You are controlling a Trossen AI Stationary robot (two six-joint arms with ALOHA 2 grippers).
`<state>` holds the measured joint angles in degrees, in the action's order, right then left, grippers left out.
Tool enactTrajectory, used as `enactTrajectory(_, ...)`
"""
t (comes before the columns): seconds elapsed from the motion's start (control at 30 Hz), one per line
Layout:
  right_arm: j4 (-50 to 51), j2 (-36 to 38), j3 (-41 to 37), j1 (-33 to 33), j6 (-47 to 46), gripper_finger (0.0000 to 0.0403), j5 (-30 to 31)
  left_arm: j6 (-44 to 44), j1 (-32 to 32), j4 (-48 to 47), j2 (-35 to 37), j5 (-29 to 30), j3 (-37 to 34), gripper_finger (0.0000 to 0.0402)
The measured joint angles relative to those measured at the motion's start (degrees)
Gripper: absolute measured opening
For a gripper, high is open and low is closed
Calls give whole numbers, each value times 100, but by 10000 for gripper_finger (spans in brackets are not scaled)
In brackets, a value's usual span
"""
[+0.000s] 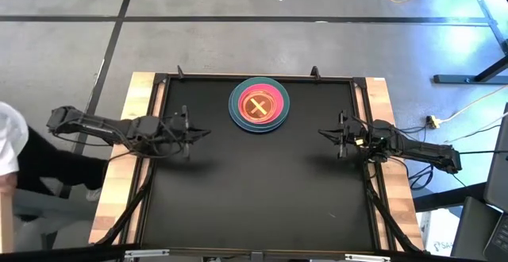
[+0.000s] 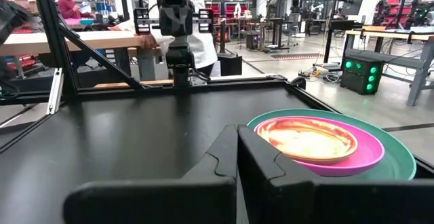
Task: Stack plastic plates
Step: Return to Home Position
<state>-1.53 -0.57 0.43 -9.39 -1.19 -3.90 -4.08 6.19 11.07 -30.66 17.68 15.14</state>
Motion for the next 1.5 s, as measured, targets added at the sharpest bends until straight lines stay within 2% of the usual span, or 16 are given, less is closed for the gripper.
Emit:
enactTrajectory(0.13,1,-1,0,0,0,5,0,-218,-221,204,-795,-275,224,4)
enactTrajectory(0.3,1,0,0,-2,0,5,0,-486,-383,1326,-2011,-636,296,4)
enactTrajectory(0.47,1,1,0,-1,0,5,0,-464,-572,1441,-3241,-830,1074,4)
enactTrajectory(0.57,1,1,0,0,0,5,0,-387,-598,1451,-3642,-833,1549,4)
enactTrajectory(0.87,1,1,0,-2,0,5,0,-331,-519,1463,-4275,-794,2297,4)
enactTrajectory(1.13,1,-1,-2,0,0,5,0,-521,-497,1559,-4582,-790,2330,4)
enactTrajectory(1.5,1,-1,-2,-2,0,5,0,-587,-497,1557,-4596,-787,2330,4)
